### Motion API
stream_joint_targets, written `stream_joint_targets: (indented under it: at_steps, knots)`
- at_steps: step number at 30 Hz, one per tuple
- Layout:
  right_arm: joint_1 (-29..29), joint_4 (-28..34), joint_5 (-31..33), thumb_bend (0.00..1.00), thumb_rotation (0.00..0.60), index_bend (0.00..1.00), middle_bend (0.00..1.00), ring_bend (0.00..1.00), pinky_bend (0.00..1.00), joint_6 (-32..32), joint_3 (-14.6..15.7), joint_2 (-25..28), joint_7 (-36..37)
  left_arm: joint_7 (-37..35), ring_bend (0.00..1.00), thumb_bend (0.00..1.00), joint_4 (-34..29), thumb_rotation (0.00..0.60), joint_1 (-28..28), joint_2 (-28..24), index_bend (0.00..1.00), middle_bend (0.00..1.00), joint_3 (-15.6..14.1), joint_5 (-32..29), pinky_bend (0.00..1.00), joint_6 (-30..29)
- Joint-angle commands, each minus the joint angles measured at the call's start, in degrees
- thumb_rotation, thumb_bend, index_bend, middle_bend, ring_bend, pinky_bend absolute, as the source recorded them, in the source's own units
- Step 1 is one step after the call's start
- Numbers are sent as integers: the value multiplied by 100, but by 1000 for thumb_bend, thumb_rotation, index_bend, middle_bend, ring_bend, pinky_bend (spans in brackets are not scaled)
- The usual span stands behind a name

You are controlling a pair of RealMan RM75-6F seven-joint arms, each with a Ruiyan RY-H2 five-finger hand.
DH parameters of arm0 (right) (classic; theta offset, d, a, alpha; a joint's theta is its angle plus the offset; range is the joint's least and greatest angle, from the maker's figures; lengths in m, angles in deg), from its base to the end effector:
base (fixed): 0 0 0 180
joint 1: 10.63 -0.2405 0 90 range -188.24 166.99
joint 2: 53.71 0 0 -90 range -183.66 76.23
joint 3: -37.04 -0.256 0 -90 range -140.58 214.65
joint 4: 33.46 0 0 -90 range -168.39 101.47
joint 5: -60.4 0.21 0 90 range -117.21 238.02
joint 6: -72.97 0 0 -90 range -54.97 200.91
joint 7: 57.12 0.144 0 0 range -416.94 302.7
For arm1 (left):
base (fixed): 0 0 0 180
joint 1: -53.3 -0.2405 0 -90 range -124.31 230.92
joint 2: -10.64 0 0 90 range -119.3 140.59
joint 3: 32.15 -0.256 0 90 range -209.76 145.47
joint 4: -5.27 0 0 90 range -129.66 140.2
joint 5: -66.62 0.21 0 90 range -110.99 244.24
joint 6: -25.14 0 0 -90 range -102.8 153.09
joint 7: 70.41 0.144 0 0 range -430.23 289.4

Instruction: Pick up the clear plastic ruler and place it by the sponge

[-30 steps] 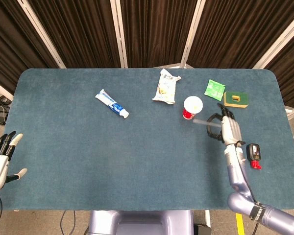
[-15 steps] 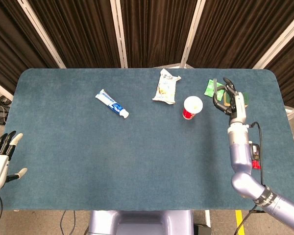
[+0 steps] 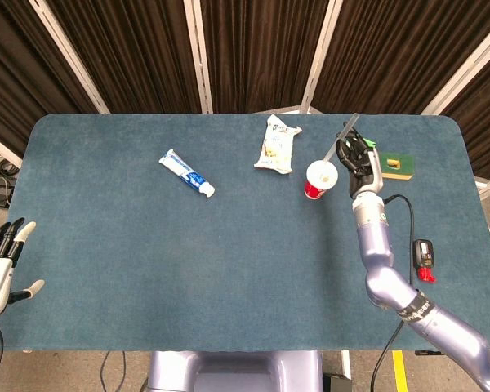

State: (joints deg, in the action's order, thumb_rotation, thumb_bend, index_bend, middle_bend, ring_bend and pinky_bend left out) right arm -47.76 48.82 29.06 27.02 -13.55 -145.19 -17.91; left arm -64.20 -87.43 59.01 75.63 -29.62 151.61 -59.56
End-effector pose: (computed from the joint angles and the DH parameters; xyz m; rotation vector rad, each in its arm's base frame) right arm -0.1456 -0.4394 0.0846 0.0755 -2.1918 1.9280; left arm -0.3088 0.1842 0.1528 -1.4152 -0.8443 -0.8372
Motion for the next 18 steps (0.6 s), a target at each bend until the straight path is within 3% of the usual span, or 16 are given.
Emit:
stream_joint_targets:
  at_steps: [1, 12, 18]
  knots:
    - [-108, -424, -113, 471, 600, 559, 106, 0, 0, 188, -86, -240, 334, -15, 0, 139, 0, 600, -1, -3, 10, 0, -1, -6, 0, 4]
    - [-148, -1072, -672, 472, 600, 568, 111, 0, 0, 302, 107, -581, 852, -74, 0, 138, 2, 600, -2, -18, 14, 0, -1, -23, 0, 21]
    - [-116, -1120, -853, 473, 600, 568, 115, 0, 0, 260, 204, -618, 945, -79, 0, 138, 6, 600, -2, -20, 14, 0, -1, -24, 0, 24]
